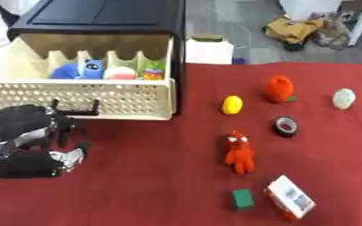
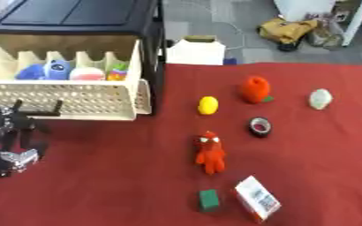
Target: Pick up objects from table and place into drawer.
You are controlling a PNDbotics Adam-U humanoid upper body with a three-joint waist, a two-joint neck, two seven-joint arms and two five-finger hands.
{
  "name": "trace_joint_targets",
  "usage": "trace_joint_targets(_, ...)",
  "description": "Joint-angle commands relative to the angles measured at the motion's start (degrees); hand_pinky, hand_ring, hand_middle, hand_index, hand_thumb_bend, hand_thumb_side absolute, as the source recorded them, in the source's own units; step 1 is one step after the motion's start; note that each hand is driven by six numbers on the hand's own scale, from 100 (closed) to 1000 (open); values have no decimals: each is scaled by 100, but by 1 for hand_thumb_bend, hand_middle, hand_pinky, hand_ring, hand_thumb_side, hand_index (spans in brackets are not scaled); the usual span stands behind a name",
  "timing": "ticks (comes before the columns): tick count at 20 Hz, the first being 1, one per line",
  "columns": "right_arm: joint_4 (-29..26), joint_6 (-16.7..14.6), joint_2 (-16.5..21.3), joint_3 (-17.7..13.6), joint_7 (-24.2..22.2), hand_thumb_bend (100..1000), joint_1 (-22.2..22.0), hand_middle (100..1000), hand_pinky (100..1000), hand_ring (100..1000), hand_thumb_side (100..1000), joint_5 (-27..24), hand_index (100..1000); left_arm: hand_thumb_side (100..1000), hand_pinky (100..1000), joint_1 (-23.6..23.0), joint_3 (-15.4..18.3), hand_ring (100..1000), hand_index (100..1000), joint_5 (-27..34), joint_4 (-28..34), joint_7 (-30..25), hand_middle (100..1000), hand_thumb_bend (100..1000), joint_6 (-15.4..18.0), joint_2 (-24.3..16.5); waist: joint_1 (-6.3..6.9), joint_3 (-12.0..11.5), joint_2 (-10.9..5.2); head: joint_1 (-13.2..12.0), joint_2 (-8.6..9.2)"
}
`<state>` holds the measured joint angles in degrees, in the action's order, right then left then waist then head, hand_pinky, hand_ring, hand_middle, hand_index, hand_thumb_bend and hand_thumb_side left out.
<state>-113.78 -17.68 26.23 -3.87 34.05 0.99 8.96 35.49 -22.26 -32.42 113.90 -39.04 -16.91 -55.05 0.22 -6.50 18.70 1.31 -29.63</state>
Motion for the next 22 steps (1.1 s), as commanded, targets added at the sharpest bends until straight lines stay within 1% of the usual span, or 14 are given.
trace_joint_targets(1, -82, 23, 44, -58, -20, 100, 10, 580, 596, 689, 972, 18, 777, 1000, 356, 140, 201, 478, 861, -139, 69, -257, 523, 100, -19, -58, 5, 2, -86, -20, 72)
trace_joint_targets(9, -82, 110, 68, -99, -47, 100, 97, 580, 597, 689, 966, -71, 776, 1000, 356, 259, 257, 482, 862, -354, 69, -545, 529, 100, -169, 32, 11, 27, -55, -49, 119)
trace_joint_targets(13, -82, 134, 52, -110, -59, 100, 126, 579, 598, 689, 960, -104, 775, 1000, 358, 306, 249, 487, 875, -418, 69, -621, 560, 100, -246, 86, 11, 39, -32, -64, 136)
trace_joint_targets(19, -82, 171, 12, -122, -74, 100, 134, 579, 598, 689, 950, -124, 773, 1000, 351, 375, 242, 475, 865, -344, 69, -740, 524, 100, -320, 182, 14, 53, -21, -78, 152)
trace_joint_targets(22, -82, 179, -1, -129, -73, 100, 129, 578, 598, 689, 947, -135, 772, 1000, 352, 421, 238, 475, 865, -343, 62, -789, 526, 100, -332, 201, 13, 61, -27, -93, 167)
